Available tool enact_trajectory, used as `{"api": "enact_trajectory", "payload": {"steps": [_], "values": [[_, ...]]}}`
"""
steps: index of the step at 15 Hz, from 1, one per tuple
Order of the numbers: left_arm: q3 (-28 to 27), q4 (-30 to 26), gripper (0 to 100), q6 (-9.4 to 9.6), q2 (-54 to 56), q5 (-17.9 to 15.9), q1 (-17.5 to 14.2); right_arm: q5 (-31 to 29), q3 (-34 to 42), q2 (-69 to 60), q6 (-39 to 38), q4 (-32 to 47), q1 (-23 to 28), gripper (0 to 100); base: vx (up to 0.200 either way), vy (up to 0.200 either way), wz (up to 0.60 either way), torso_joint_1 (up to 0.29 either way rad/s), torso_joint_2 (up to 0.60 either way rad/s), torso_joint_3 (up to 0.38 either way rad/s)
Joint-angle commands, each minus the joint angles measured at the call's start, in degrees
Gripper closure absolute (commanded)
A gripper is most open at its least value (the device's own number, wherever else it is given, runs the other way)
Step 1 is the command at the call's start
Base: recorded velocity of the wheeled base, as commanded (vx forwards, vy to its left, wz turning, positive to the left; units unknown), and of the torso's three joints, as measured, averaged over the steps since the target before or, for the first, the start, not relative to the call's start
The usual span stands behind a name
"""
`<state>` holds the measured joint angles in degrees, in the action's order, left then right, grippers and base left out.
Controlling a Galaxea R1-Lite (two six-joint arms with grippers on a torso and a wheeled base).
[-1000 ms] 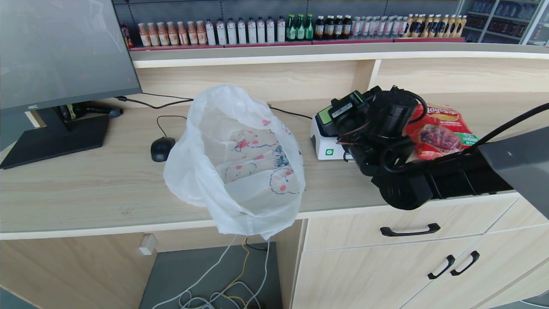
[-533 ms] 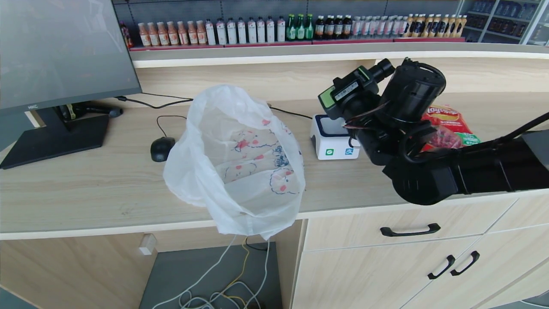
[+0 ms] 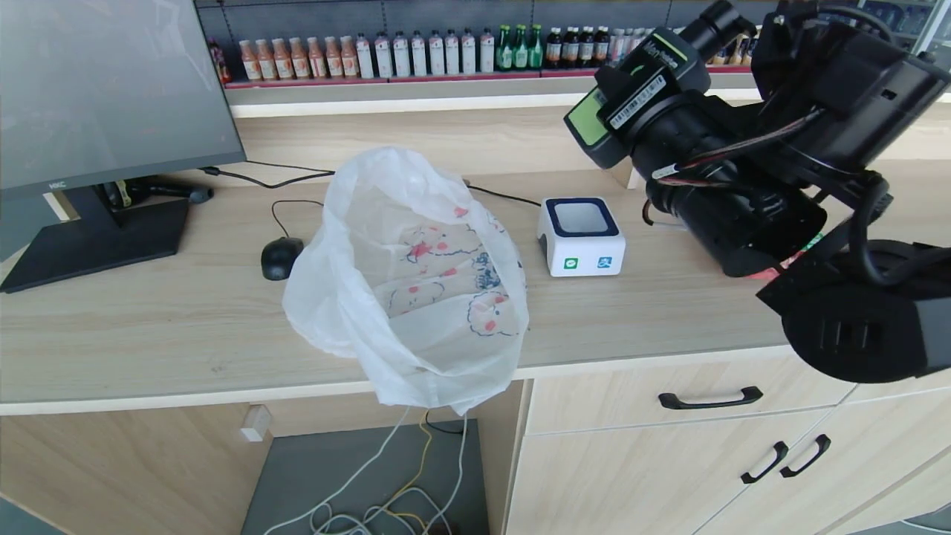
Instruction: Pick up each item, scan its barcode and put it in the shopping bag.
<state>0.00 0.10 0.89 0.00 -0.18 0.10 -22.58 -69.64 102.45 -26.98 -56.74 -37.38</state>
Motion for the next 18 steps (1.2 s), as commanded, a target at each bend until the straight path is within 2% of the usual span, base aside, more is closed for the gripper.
{"api": "enact_trajectory", "payload": {"steps": [1,3,4,5,8,9,13,15,18], "values": [[0.00,-0.01,0,-0.01,0.00,0.01,-0.01,2.98,9.79,-5.59,5.97,-6.02,-0.50,100,0.000,0.000,0.00,0.000,0.00,0.000],[0.00,-0.01,0,-0.01,0.00,0.01,-0.01,10.18,20.16,-5.86,15.82,-17.80,-0.15,100,0.000,0.000,0.00,0.000,0.00,0.000],[0.00,-0.01,0,-0.01,0.00,0.01,-0.10,13.52,24.56,-5.86,19.07,-21.31,0.02,100,0.000,0.000,0.00,0.000,0.00,0.000],[0.00,-0.01,0,-0.01,0.00,0.01,-0.01,15.81,28.25,-6.12,21.26,-22.98,0.02,100,0.000,0.000,0.00,0.000,0.00,0.000],[0.00,-0.01,0,-0.01,0.00,0.01,-0.01,16.34,32.91,-7.97,22.67,-23.86,0.11,100,0.000,0.000,0.00,0.000,0.00,0.000],[0.00,-0.01,0,-0.01,0.00,0.01,-0.01,16.51,35.54,-8.76,24.08,-23.95,1.52,100,0.000,0.000,0.00,0.000,0.00,0.000],[0.00,-0.01,0,0.08,0.00,0.01,-0.01,16.51,37.48,-10.43,24.69,-24.65,3.54,100,0.000,0.000,0.00,0.000,0.00,0.000],[0.00,-0.01,0,-0.19,0.00,0.01,-0.10,17.13,38.00,-11.13,24.69,-24.74,6.53,100,0.000,0.200,0.00,0.000,0.00,0.000],[0.00,-0.01,0,-0.19,0.00,0.01,-0.10,17.30,38.00,-10.60,24.69,-24.83,7.23,100,0.000,0.200,0.00,-0.001,0.00,0.001]]}}
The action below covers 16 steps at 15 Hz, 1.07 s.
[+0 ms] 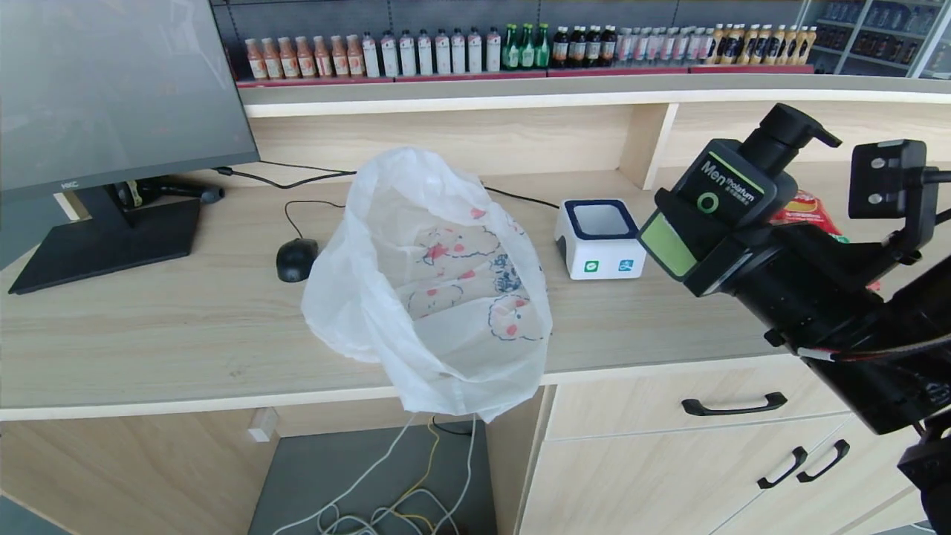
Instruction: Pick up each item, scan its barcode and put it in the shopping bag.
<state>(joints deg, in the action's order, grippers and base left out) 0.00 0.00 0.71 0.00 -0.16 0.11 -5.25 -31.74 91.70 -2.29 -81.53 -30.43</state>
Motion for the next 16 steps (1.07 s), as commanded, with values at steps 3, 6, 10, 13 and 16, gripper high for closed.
{"api": "enact_trajectory", "payload": {"steps": [3,6,10,13,16], "values": [[0.00,0.09,0,-0.44,0.00,-0.02,-0.02,0.07,-0.07,0.85,0.01,-0.12,0.28,100,0.000,0.200,0.00,0.004,0.00,-0.001],[0.00,0.09,0,-0.44,0.00,-0.02,-0.02,0.07,-0.25,1.73,0.01,-0.12,0.28,100,0.000,0.200,0.00,0.002,0.00,0.002],[0.00,0.09,0,-0.44,0.00,-0.02,-0.02,0.07,-0.42,2.43,0.09,-0.12,0.19,100,0.000,0.200,0.00,0.002,0.00,0.001],[0.00,0.09,0,-0.27,0.00,-0.02,-0.02,1.30,-1.30,3.58,1.06,-0.03,0.19,100,0.000,0.000,0.00,0.000,0.00,0.000],[0.00,0.09,0,-0.27,0.00,-0.02,-0.02,4.20,-5.26,6.65,2.12,0.06,0.19,100,0.000,0.000,0.00,0.000,0.00,0.000]]}}
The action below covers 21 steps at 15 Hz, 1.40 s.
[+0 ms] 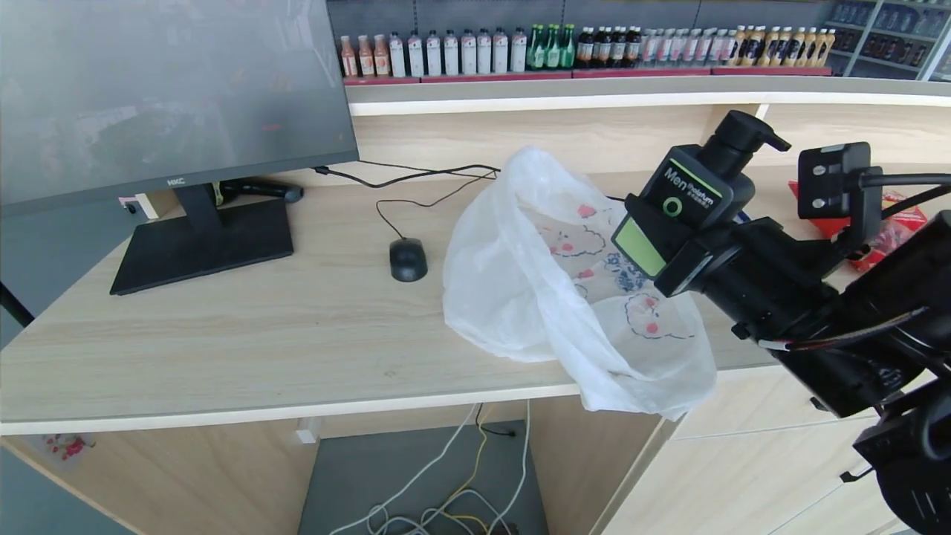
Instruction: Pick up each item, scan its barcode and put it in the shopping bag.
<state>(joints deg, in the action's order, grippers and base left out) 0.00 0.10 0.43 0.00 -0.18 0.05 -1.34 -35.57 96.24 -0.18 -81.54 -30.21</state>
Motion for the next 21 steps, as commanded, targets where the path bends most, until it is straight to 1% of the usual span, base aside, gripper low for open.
{"api": "enact_trajectory", "payload": {"steps": [1,3,8,12,15,20,21], "values": [[0.00,-0.01,0,0.01,0.00,0.01,0.04,1.52,-3.01,3.51,0.18,0.07,-0.03,100,0.000,0.000,0.00,0.000,0.00,0.000],[0.00,-0.01,0,0.01,0.00,0.01,-0.05,3.54,-5.30,6.41,0.27,0.07,-0.11,100,0.000,0.000,0.00,0.000,0.00,0.000],[0.00,-0.01,0,0.01,0.00,0.01,0.04,5.21,-10.57,12.74,0.71,0.16,-0.64,100,0.000,0.000,0.00,0.000,0.00,0.000],[0.00,-0.01,0,0.01,0.00,0.01,0.04,5.21,-13.56,16.34,0.80,0.24,-1.52,100,0.000,0.000,0.00,0.000,0.00,0.000],[0.00,-0.01,0,0.01,0.00,0.01,0.04,5.21,-14.79,17.66,0.71,0.33,-3.10,100,0.000,0.000,0.00,0.000,0.00,0.000],[0.00,-0.01,0,0.01,0.00,0.01,0.04,5.21,-14.17,17.75,0.27,0.33,-4.16,100,0.000,0.000,0.00,0.000,0.00,0.000],[0.00,-0.01,0,0.01,0.00,0.01,0.04,5.21,-14.00,17.66,-1.66,0.16,-4.24,100,0.000,0.000,0.00,0.000,0.00,0.000]]}}
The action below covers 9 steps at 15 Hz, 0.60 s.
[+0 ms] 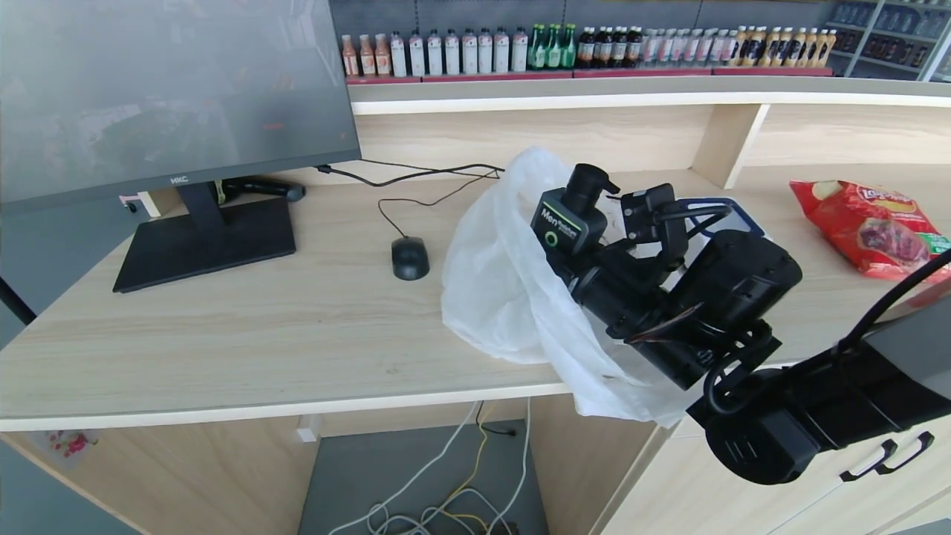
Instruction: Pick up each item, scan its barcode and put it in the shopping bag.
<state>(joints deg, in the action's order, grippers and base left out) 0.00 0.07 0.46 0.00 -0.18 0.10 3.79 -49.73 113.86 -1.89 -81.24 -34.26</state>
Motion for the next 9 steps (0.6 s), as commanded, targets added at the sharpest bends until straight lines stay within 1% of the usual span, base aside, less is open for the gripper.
{"api": "enact_trajectory", "payload": {"steps": [1,2,4,5,6,8,9], "values": [[0.00,0.01,0,-0.02,0.00,0.01,-0.01,-0.10,0.68,0.05,-1.89,-0.15,-0.20,100,0.000,0.000,0.00,0.000,0.00,0.000],[0.00,0.01,0,-0.02,0.00,0.01,-0.01,-0.10,1.83,0.05,-3.82,-0.32,0.33,100,0.000,0.000,0.00,0.000,0.00,0.000],[0.00,0.01,0,-0.02,0.00,0.01,-0.01,-0.01,1.21,0.05,-5.32,-0.24,1.82,100,0.000,0.000,0.00,0.000,0.00,0.000],[0.00,0.01,0,-0.02,0.00,0.01,-0.01,-0.01,-1.16,0.13,-7.95,0.03,2.26,100,0.000,0.000,0.00,0.000,0.00,0.000],[0.00,0.01,0,-0.02,0.00,0.01,-0.01,-0.63,-4.06,0.05,-12.44,0.64,2.35,100,0.000,0.000,0.00,0.000,0.00,0.000],[0.00,0.01,0,-0.02,0.00,0.01,-0.01,-0.98,-4.68,-2.06,-17.80,3.81,3.14,100,0.000,0.000,0.00,0.000,0.00,0.000],[0.00,0.01,0,-0.02,0.00,0.01,-0.01,-0.98,-4.94,-2.41,-18.94,5.48,3.67,100,0.000,0.000,0.00,0.000,0.00,0.000]]}}
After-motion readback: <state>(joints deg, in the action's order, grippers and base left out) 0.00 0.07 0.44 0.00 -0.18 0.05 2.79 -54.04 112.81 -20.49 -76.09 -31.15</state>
